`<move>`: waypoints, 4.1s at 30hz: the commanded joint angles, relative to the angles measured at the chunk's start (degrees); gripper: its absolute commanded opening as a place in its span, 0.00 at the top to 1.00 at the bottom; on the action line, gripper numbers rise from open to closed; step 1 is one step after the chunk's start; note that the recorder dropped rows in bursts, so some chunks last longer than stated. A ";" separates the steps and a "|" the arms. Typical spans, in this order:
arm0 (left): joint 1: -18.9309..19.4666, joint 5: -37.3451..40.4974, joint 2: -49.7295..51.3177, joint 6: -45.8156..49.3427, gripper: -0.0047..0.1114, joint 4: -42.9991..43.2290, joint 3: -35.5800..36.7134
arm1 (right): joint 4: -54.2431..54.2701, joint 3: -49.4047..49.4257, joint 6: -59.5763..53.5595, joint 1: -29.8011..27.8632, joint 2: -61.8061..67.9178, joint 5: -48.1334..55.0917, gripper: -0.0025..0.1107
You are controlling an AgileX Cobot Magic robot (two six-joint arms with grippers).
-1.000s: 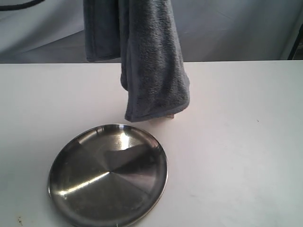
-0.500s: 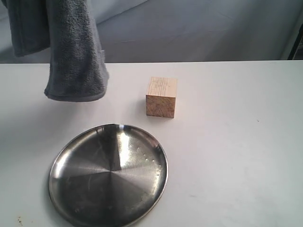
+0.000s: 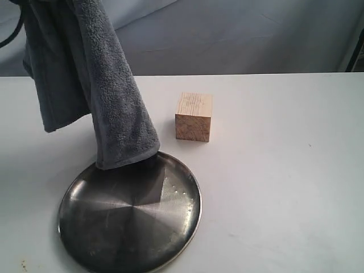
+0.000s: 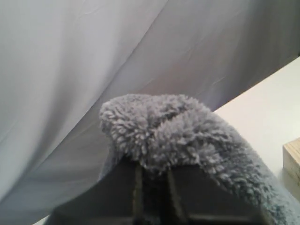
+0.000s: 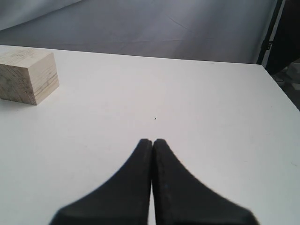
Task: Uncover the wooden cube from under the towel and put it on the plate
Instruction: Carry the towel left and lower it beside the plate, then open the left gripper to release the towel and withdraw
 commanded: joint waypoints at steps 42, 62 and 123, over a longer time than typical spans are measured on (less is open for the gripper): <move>8.40 -24.52 22.84 -4.69 0.84 -3.20 23.22 | 0.16 0.21 0.14 0.11 -0.20 -0.07 0.98; 8.40 -16.58 17.03 -5.17 0.06 -6.85 23.22 | 0.16 0.21 0.12 0.11 -0.20 -0.07 0.98; -7.79 -22.94 20.24 0.82 0.96 -7.39 29.49 | 0.16 0.21 0.12 0.11 -0.20 -0.07 0.98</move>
